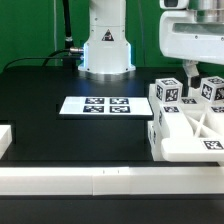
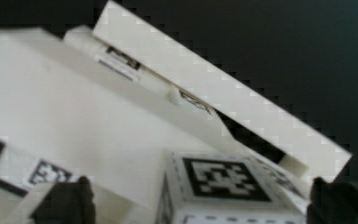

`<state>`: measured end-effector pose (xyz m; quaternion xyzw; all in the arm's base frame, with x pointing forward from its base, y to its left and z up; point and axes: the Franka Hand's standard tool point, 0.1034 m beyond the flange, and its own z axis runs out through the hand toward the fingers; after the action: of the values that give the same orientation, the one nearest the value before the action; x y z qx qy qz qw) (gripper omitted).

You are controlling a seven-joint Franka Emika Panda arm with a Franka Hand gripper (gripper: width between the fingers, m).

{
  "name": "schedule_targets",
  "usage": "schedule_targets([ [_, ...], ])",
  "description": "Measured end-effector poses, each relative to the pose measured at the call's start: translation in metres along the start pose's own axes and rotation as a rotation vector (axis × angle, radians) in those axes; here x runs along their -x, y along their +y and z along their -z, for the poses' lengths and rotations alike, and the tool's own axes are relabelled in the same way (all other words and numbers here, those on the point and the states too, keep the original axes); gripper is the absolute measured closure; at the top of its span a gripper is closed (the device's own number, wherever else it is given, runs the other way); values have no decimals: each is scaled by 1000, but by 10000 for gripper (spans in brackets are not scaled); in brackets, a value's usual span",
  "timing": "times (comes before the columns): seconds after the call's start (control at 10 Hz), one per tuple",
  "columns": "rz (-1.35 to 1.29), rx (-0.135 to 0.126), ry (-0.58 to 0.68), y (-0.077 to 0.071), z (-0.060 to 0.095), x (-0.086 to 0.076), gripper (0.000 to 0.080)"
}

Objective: Assemble chair

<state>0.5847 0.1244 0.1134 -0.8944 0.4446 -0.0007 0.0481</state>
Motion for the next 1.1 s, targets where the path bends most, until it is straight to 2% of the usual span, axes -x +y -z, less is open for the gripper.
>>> schedule_targets([
  [0.5,403,8,5,0,-1,1,150],
  [0.9,756,33,20,-1,-1,5,150],
  [1.0,843,48,28,-1,-2,6,150],
  [1.1,842,54,33,-3,-2,9,150],
])
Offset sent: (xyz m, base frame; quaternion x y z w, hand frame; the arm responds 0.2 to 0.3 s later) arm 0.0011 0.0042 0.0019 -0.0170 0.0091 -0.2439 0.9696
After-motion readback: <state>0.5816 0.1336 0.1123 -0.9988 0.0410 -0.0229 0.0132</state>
